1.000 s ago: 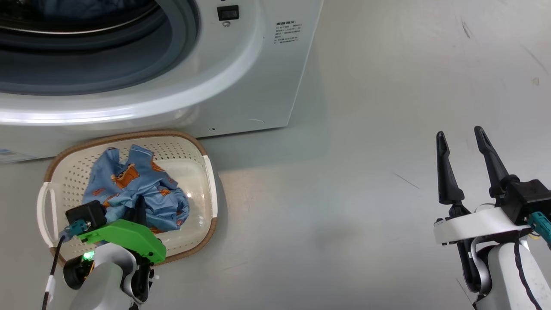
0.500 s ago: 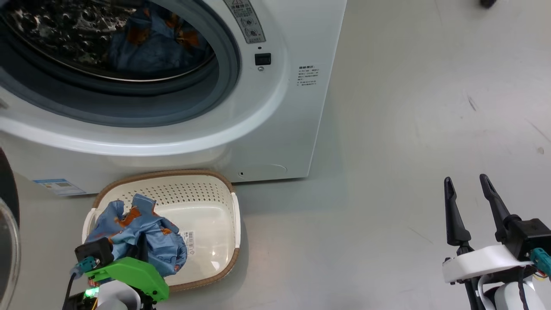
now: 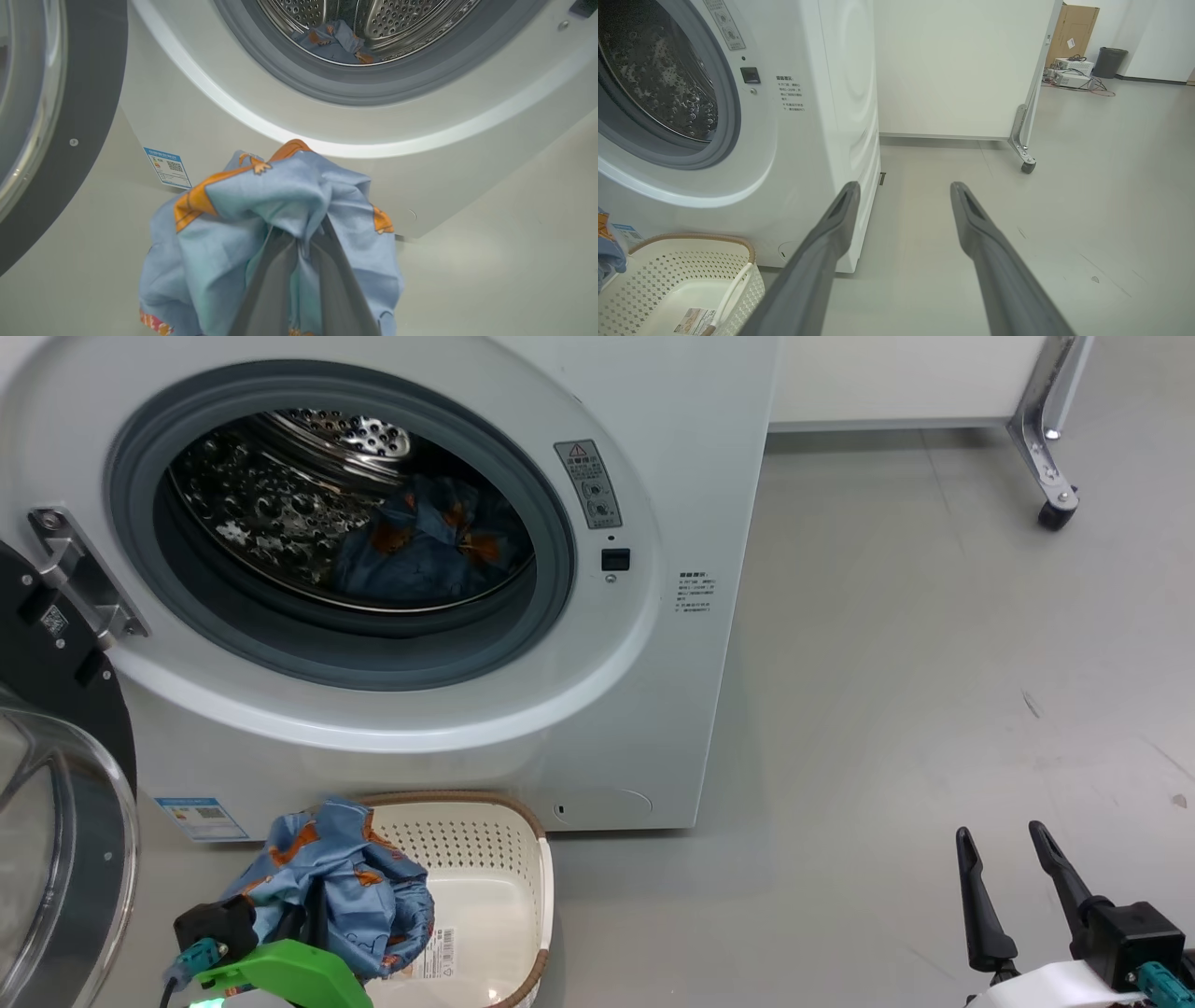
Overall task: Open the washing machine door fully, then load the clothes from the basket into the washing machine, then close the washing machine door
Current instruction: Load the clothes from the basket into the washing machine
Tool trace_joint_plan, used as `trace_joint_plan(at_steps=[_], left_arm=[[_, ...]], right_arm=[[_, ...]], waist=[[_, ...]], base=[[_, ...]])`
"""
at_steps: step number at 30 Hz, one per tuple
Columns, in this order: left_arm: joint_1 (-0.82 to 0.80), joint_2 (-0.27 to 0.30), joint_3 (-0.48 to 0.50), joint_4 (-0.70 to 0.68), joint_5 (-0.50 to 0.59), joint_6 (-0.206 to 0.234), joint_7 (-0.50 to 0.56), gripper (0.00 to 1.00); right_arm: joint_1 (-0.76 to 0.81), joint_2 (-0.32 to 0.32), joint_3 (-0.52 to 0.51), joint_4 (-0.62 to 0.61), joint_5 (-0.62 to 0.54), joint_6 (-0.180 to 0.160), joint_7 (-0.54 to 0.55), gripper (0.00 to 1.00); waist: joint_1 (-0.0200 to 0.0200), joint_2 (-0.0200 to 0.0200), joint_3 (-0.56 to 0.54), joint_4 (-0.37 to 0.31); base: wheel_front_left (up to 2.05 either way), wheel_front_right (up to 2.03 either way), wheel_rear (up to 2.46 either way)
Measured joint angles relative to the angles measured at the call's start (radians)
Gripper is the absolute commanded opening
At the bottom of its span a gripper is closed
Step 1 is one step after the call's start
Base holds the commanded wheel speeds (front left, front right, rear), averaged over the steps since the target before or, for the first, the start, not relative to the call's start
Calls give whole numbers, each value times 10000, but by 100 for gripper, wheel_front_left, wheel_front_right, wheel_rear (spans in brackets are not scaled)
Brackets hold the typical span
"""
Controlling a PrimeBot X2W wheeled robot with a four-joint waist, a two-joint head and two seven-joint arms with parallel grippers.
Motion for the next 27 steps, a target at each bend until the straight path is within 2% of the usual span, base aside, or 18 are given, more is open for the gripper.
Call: trace_joint_plan(at_steps=[10, 27], left_arm=[[664, 10, 240, -1122, 155, 295, -4, 0], [1404, 52, 253, -2859, 412, 495, -4, 0]], right_arm=[[200, -121, 176, -98, 176, 0, 0, 100], [352, -198, 336, -151, 366, 0, 0, 100]], waist=[[0, 0, -786, 271], [0, 0, -610, 238]], base=[[0, 0, 0], [0, 0, 0]])
